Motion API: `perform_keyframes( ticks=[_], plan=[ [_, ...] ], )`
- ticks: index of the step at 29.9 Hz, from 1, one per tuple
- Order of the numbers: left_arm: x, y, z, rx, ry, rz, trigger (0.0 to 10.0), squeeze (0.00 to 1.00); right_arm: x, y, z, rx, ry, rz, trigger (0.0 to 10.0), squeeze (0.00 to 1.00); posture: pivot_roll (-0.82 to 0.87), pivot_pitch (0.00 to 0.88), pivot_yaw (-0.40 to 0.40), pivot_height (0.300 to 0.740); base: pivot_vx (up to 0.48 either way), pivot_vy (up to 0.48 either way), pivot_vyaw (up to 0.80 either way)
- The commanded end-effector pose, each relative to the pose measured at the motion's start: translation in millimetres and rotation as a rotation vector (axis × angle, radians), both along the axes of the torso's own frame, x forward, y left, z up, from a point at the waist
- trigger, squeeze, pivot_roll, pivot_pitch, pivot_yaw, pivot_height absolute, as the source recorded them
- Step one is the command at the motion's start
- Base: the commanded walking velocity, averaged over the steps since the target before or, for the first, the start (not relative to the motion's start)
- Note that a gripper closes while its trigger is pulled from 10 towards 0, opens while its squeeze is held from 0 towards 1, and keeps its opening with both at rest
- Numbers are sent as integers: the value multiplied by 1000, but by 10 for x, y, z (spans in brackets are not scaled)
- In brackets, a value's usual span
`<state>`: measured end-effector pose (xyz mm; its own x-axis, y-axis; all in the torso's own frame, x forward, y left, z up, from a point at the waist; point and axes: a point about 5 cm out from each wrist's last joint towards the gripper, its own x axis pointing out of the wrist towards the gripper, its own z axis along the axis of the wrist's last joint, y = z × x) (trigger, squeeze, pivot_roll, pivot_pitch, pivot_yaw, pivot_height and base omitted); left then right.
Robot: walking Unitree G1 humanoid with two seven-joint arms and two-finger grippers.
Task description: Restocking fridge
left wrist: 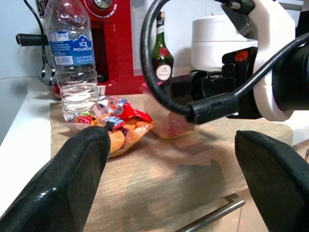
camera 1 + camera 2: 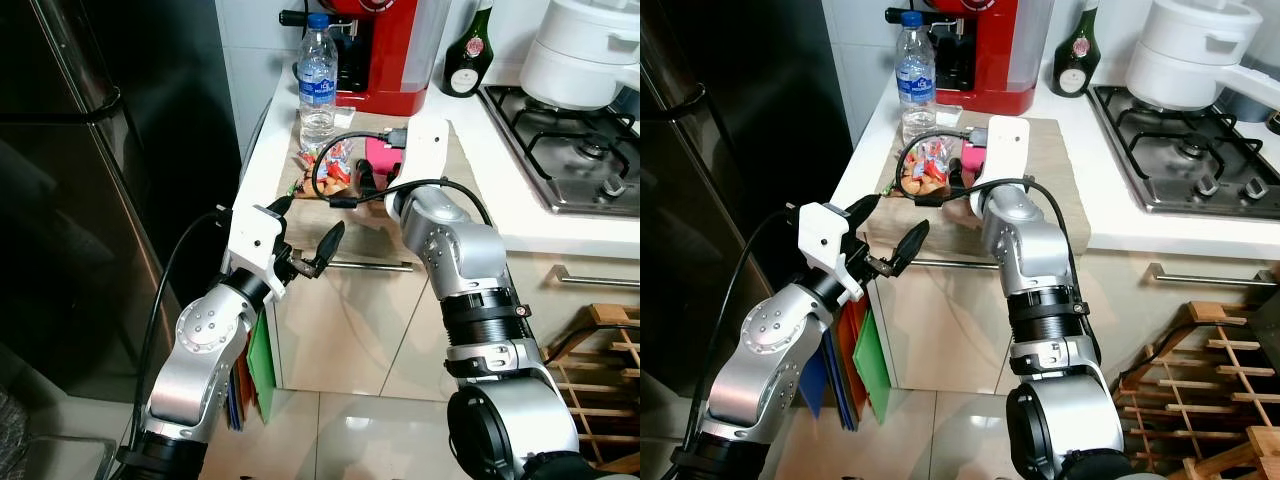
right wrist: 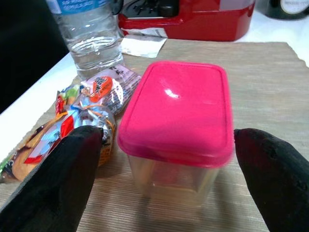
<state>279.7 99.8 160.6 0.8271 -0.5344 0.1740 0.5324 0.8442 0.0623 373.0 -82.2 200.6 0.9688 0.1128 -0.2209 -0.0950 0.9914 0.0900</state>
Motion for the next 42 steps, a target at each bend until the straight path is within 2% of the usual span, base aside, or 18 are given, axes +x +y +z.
perform_keyframes(
  ticks=[1,6,12,19,20,23,24,31,38,40,42],
  plan=[
    [-10,-10,-2,-5,7,-8,10000,0,-4,-8,102,-25,-63,6,10000,0,-38,0,-4,740,0,0,0],
    [-5,-21,-9,-9,12,-6,10000,0,-2,-8,57,-20,-42,10,10000,0,-38,0,-6,740,0,0,0],
    [-1,-14,-24,-15,25,-3,10000,0,-13,29,-54,70,55,28,10000,0,-35,0,-9,740,0,0,0],
    [-2,-15,-34,-17,34,-6,10000,0,-13,26,-72,113,75,31,10000,0,-36,0,-9,740,0,0,0],
    [-3,-17,-36,-16,36,-9,10000,0,-15,26,-76,129,84,34,0,0,-36,0,-9,740,0,0,0],
    [-3,-19,-37,-16,38,-12,10000,0,-18,27,-81,146,94,38,0,0,-36,0,-9,740,0,0,0],
    [-4,-22,-42,-17,43,-16,10000,0,-22,25,-96,179,120,42,0,0,-40,0,-6,740,0,0,0],
    [-5,-25,-51,-20,51,-21,10000,0,-17,17,-92,204,129,52,0,0,-40,0,-6,740,0,0,0],
    [-1,-33,-54,-21,57,-26,10000,0,-18,27,-40,174,88,95,0,0,-40,0,-5,740,0,0,0],
    [-1,-32,-54,-21,58,-26,10000,0,-16,20,-16,149,59,94,0,0,-40,0,-5,740,0,0,0],
    [1,-35,-58,-20,58,-27,10000,0,-2,-16,60,69,-24,84,0,0,-40,0,-6,740,0,0,0]
  ],
)
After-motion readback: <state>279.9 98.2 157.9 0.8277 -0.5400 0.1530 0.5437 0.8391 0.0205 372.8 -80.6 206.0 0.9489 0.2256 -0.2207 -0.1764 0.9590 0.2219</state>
